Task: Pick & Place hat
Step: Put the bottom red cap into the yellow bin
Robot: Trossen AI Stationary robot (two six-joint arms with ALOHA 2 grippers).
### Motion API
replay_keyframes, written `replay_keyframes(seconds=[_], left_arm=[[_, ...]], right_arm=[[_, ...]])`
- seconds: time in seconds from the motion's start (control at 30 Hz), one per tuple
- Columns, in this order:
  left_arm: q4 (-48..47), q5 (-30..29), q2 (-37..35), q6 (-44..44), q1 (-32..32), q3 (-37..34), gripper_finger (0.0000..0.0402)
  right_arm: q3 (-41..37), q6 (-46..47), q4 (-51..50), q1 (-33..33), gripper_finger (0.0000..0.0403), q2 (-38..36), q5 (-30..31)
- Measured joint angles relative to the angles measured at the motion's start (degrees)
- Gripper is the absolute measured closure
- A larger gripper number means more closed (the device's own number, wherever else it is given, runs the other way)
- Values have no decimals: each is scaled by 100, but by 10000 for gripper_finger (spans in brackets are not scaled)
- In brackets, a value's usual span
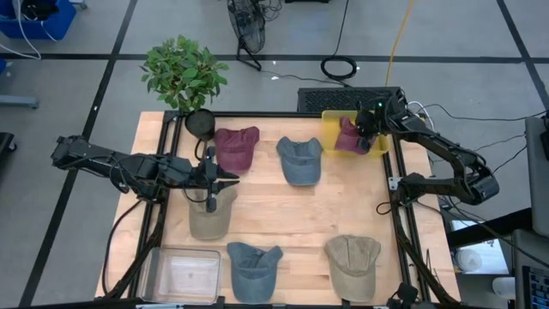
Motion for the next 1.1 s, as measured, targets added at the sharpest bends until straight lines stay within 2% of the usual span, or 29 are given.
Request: replay_keyframes(seconds=[0.1,0.23,0.4,0.47,0.57,0.67,0.83,0.97,1.1], left_arm=[[-7,0,0,0,0,0,346],[-11,0,0,-4,0,0,346],[-11,0,0,-9,0,0,346],[-11,0,0,-20,0,0,346],[-8,0,0,-20,0,0,346],[17,0,0,-20,0,0,346],[22,0,0,-20,0,0,346],[27,0,0,-18,0,0,346],[35,0,0,-17,0,0,346]], right_arm=[[0,39,21,0,279,-203,-11],[0,720,-3,189,253,-556,-15],[0,1324,-358,1011,237,-958,7],[0,1671,-431,1485,237,-1062,234],[0,2265,-496,2245,240,-1118,877],[0,2465,-559,3030,244,-1096,1603],[0,3082,-803,4226,243,-998,3338],[-179,3630,-953,4956,242,-958,4286],[-659,4031,-429,5539,248,-956,5226]])
